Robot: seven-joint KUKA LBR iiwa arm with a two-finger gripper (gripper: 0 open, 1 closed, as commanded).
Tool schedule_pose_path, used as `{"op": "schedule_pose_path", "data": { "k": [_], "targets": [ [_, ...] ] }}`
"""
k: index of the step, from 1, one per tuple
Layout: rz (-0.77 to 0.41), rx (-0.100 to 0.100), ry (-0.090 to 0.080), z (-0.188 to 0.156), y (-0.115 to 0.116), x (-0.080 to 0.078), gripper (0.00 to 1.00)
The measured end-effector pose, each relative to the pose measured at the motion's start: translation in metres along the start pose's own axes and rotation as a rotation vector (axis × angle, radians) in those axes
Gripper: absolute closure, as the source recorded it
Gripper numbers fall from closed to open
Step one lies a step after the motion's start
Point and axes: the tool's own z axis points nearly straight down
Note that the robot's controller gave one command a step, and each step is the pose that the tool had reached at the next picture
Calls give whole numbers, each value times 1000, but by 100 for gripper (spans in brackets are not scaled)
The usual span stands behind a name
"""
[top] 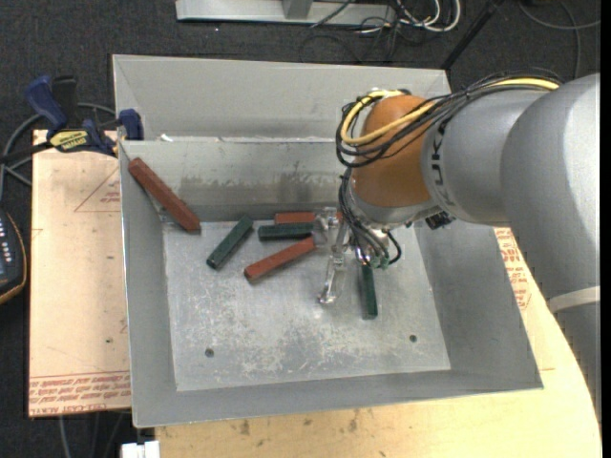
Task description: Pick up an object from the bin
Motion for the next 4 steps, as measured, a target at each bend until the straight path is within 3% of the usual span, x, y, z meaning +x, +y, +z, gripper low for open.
{"op": "schedule_pose_path", "data": {
  "k": [1,2,3,4],
  "targets": [
    [101,-2,-2,-1,56,-13,0],
    [102,-1,-7,-3,53,-15,100],
    [-119,3,2,-11,-8,-13,100],
    [-724,-1,-2,-61,47,-30,100]
  ]
}}
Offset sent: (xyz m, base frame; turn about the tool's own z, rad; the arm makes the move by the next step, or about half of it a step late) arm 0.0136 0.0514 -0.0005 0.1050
